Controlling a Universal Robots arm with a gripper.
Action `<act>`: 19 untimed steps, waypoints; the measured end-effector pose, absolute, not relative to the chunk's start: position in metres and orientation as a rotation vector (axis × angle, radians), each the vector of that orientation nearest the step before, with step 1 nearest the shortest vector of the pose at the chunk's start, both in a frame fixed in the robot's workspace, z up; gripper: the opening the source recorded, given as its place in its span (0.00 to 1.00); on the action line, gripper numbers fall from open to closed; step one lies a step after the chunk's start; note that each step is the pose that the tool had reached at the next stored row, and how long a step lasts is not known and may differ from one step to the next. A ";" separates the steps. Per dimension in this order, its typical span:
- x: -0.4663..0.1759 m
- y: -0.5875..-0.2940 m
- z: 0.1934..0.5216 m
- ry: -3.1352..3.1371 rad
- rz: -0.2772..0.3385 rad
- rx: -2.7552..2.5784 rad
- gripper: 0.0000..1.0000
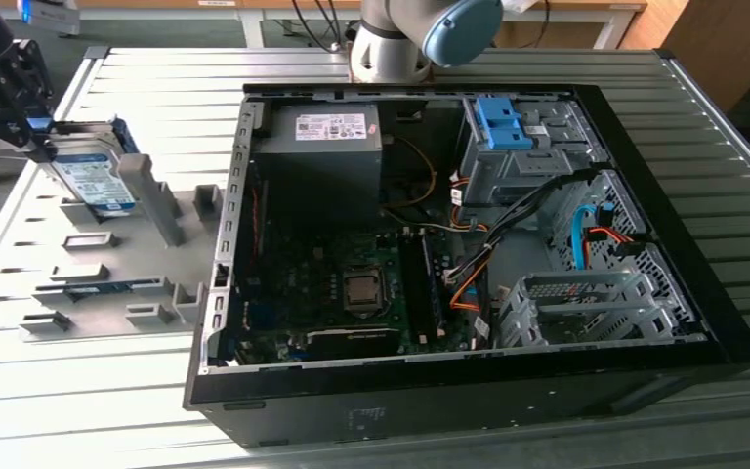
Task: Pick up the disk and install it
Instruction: 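Pick up the disk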
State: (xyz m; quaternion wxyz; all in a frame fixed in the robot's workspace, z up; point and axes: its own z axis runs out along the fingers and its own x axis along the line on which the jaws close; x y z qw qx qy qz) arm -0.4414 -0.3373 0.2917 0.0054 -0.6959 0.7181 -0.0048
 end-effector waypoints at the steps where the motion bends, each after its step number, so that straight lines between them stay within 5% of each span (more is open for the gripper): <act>1: -0.441 -0.337 0.292 2.248 -0.015 -2.179 0.43; 3: -0.441 -0.337 0.291 2.248 -0.015 -2.179 0.36; 19: -0.441 -0.337 0.292 2.248 -0.015 -2.179 0.36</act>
